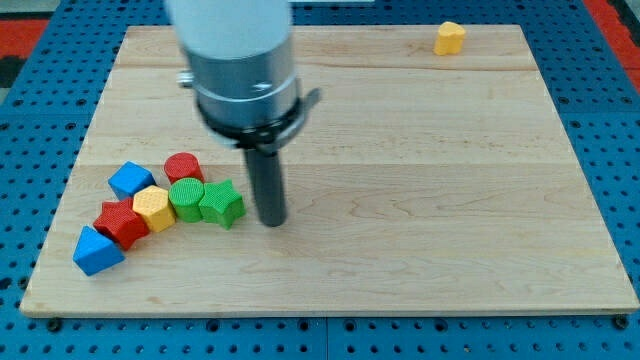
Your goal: Push the arm to the top right corner of the board
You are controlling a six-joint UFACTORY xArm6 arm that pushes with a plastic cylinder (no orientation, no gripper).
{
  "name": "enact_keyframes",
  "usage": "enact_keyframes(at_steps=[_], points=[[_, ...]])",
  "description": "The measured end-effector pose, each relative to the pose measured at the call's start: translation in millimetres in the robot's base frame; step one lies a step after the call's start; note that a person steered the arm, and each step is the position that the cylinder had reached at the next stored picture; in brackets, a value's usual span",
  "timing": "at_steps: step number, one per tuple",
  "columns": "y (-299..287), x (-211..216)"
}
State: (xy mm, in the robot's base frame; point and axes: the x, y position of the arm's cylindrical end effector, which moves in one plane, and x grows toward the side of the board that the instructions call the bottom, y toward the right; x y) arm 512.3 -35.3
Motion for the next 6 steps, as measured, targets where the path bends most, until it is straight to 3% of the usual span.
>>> enact_keyframes(at_steps=[3,6], points=[[175,-82],[288,-206]])
